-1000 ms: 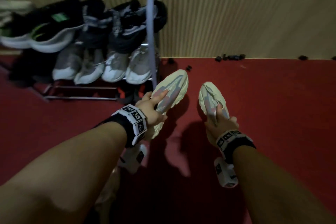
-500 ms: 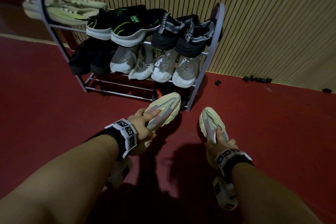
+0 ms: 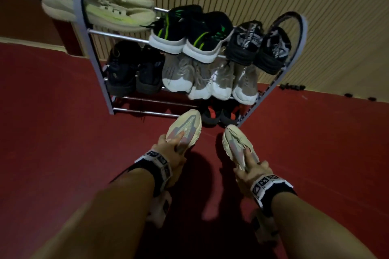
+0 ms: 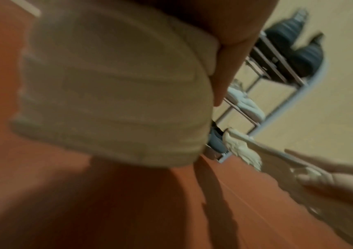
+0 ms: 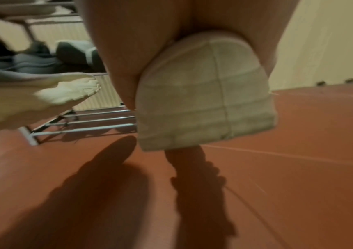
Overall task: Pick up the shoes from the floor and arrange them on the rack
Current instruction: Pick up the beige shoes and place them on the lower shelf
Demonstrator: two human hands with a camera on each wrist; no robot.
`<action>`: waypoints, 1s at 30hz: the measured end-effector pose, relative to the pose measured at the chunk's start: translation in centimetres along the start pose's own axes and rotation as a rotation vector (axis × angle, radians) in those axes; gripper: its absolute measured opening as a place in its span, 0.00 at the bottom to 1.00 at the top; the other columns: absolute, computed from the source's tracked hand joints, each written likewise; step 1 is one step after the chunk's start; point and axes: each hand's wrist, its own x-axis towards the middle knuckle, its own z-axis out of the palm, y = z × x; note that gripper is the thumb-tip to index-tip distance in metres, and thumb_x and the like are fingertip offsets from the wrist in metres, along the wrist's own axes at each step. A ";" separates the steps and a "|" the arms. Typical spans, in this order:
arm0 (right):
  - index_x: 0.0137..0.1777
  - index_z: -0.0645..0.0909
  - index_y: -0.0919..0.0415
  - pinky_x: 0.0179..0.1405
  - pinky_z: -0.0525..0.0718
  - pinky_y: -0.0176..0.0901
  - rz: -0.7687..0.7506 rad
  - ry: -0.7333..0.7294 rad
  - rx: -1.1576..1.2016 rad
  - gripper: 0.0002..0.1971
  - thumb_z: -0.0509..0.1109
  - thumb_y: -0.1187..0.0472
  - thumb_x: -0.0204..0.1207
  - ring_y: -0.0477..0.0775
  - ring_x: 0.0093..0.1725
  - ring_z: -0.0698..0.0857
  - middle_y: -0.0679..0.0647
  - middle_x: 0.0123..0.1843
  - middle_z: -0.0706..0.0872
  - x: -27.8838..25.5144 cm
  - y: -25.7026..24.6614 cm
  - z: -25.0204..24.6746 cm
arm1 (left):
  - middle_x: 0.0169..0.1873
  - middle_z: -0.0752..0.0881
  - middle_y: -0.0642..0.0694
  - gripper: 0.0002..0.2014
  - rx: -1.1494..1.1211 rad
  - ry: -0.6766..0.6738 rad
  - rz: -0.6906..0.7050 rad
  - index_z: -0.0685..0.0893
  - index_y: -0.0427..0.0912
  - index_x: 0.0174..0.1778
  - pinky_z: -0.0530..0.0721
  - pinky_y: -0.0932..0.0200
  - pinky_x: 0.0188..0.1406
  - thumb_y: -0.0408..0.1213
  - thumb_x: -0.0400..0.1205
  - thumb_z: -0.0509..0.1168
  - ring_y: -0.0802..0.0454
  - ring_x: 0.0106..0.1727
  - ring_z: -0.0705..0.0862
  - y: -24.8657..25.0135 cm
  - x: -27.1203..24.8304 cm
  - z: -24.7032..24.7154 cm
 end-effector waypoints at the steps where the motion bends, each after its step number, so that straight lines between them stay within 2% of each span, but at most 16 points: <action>1: 0.81 0.37 0.35 0.72 0.69 0.58 -0.003 0.006 -0.005 0.40 0.59 0.36 0.77 0.66 0.74 0.66 0.63 0.74 0.60 -0.3 -0.5 -0.2 | 0.80 0.56 0.45 0.37 -0.014 -0.003 -0.010 0.57 0.64 0.79 0.68 0.48 0.74 0.49 0.76 0.67 0.40 0.75 0.65 -0.1 -0.1 -0.1; 5: 0.81 0.39 0.35 0.71 0.69 0.56 -0.042 0.050 -0.026 0.40 0.60 0.36 0.76 0.66 0.73 0.67 0.63 0.72 0.62 -1.0 -4.5 -0.5 | 0.78 0.54 0.43 0.38 -0.043 -0.024 -0.059 0.57 0.65 0.78 0.71 0.47 0.72 0.47 0.75 0.69 0.35 0.73 0.66 -2.5 0.3 -1.6; 9: 0.81 0.40 0.36 0.71 0.68 0.56 -0.170 0.113 0.029 0.41 0.61 0.37 0.76 0.66 0.72 0.66 0.63 0.72 0.61 0.0 -8.1 0.7 | 0.79 0.54 0.45 0.39 -0.076 0.046 -0.091 0.55 0.67 0.78 0.69 0.40 0.73 0.46 0.75 0.69 0.38 0.74 0.65 -3.8 1.1 -1.9; 12: 0.82 0.46 0.43 0.72 0.68 0.57 -0.230 0.106 0.157 0.41 0.62 0.35 0.75 0.68 0.73 0.67 0.64 0.75 0.62 2.0 -10.3 2.1 | 0.80 0.53 0.45 0.40 -0.152 0.118 -0.101 0.52 0.71 0.77 0.64 0.42 0.76 0.45 0.76 0.69 0.39 0.76 0.62 -5.0 1.4 -2.1; 15: 0.83 0.47 0.43 0.68 0.71 0.55 -0.321 0.129 0.154 0.40 0.63 0.39 0.76 0.69 0.70 0.71 0.66 0.73 0.66 3.3 -12.6 3.6 | 0.82 0.47 0.50 0.40 -0.036 0.153 -0.101 0.53 0.76 0.75 0.60 0.42 0.78 0.44 0.75 0.69 0.41 0.79 0.56 -6.3 1.6 -2.4; 18: 0.82 0.52 0.46 0.69 0.71 0.57 -0.427 0.059 0.130 0.37 0.64 0.44 0.76 0.71 0.72 0.70 0.69 0.75 0.67 5.2 -14.3 4.6 | 0.82 0.44 0.53 0.41 0.043 0.153 -0.190 0.52 0.77 0.75 0.59 0.44 0.79 0.44 0.74 0.70 0.40 0.79 0.54 -7.1 1.6 -2.6; 20: 0.81 0.55 0.49 0.70 0.70 0.57 -0.462 0.018 0.104 0.37 0.65 0.43 0.76 0.70 0.73 0.69 0.68 0.76 0.66 6.6 -14.7 5.1 | 0.82 0.45 0.52 0.41 0.062 0.168 -0.264 0.52 0.76 0.75 0.59 0.46 0.78 0.45 0.75 0.70 0.39 0.79 0.55 -7.1 1.5 -2.5; 24: 0.82 0.46 0.38 0.71 0.69 0.58 -0.560 -0.086 0.129 0.39 0.66 0.42 0.76 0.70 0.74 0.66 0.67 0.77 0.60 8.8 -13.8 5.2 | 0.82 0.46 0.52 0.39 0.077 0.228 -0.363 0.53 0.76 0.75 0.59 0.47 0.78 0.46 0.76 0.69 0.39 0.79 0.57 -5.5 1.9 -1.9; 27: 0.82 0.44 0.38 0.71 0.68 0.50 -0.584 -0.125 0.148 0.38 0.62 0.41 0.78 0.65 0.73 0.64 0.63 0.76 0.57 9.3 -12.1 4.5 | 0.82 0.48 0.50 0.39 0.065 0.262 -0.405 0.55 0.76 0.75 0.60 0.47 0.79 0.46 0.75 0.70 0.38 0.79 0.58 -3.8 2.4 -1.9; 30: 0.82 0.43 0.38 0.69 0.71 0.50 -0.599 -0.115 0.155 0.38 0.61 0.40 0.77 0.64 0.70 0.66 0.61 0.72 0.59 9.8 -10.1 4.4 | 0.82 0.48 0.49 0.38 0.136 0.227 -0.428 0.55 0.76 0.75 0.63 0.44 0.78 0.47 0.75 0.69 0.36 0.79 0.59 -2.7 3.2 -2.3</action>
